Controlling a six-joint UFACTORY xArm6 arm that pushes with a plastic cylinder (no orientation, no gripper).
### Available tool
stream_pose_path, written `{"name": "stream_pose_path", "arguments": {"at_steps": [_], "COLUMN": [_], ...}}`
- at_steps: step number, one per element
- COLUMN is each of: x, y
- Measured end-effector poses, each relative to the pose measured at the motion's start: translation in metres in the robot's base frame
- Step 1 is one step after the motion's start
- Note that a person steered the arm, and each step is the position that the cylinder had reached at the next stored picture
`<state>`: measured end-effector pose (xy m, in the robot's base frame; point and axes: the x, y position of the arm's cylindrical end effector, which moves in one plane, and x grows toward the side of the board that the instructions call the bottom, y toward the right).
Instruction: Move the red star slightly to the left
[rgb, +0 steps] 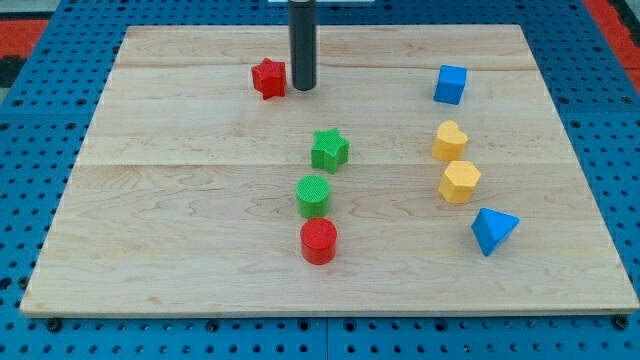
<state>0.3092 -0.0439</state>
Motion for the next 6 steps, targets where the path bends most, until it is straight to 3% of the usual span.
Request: {"name": "stream_pose_path", "arguments": {"at_steps": [1,2,3,4,6], "x": [0.000,-0.005,-0.046,-0.060,-0.058], "y": [-0.047,-0.042,0.009,0.077,0.198]}}
